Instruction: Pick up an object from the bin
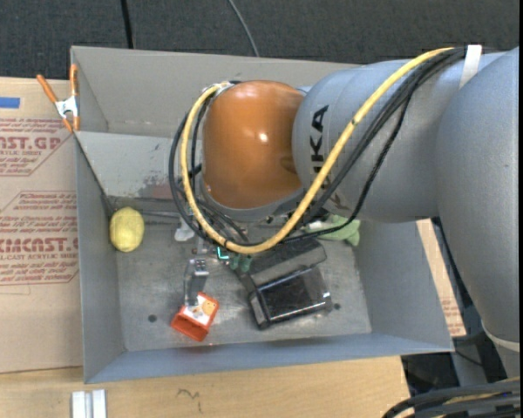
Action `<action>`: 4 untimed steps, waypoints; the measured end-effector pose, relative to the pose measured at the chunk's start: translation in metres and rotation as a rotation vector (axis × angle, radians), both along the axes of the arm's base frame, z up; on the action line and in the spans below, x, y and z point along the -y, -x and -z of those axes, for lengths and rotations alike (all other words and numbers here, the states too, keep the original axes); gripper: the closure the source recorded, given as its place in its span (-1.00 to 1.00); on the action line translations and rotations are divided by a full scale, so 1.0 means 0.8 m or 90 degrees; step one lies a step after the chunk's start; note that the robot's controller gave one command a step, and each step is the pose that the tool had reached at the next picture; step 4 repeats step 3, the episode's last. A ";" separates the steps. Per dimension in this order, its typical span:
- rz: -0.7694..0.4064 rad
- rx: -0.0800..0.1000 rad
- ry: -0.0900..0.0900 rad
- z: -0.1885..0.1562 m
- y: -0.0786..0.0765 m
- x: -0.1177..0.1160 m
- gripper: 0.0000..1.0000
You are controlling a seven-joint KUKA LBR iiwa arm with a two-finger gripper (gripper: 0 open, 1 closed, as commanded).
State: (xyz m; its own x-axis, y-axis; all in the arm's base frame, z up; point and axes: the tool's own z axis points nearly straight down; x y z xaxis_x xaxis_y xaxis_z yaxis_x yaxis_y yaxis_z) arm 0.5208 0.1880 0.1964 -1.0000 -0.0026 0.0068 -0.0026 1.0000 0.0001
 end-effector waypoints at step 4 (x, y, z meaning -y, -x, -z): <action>0.002 0.005 -0.001 -0.005 -0.003 0.001 1.00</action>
Offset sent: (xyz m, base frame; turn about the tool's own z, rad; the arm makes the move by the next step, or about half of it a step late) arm 0.0000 0.0000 0.0000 0.0000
